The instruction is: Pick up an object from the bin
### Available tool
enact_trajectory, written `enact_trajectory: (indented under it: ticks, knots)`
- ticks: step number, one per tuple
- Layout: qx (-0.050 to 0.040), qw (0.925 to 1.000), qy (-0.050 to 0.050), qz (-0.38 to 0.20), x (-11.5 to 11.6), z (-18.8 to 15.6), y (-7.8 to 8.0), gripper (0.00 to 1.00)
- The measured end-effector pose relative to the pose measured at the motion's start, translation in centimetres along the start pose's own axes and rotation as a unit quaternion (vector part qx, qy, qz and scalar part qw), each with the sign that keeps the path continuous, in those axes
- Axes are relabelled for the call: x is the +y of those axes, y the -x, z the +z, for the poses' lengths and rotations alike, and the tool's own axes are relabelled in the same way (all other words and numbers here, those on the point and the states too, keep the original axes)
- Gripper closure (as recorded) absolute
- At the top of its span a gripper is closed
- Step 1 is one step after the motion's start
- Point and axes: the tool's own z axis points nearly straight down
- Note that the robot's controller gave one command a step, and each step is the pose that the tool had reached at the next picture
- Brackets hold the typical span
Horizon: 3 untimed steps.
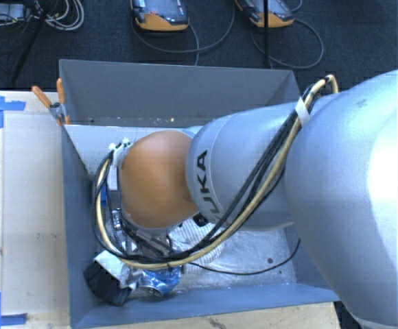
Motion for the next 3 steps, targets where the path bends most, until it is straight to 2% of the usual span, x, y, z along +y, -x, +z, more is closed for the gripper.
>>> enact_trajectory:
  ticks: [1,2,3]
  knots:
    - [-0.0045,0.9931,0.001,0.117,-1.0,5.1,-0.6,0.0]
    - [-0.0114,0.9968,0.003,0.079,-0.6,5.7,-1.7,1.0]
    - [-0.0114,0.9968,0.003,0.08,-0.6,5.7,-1.7,1.0]
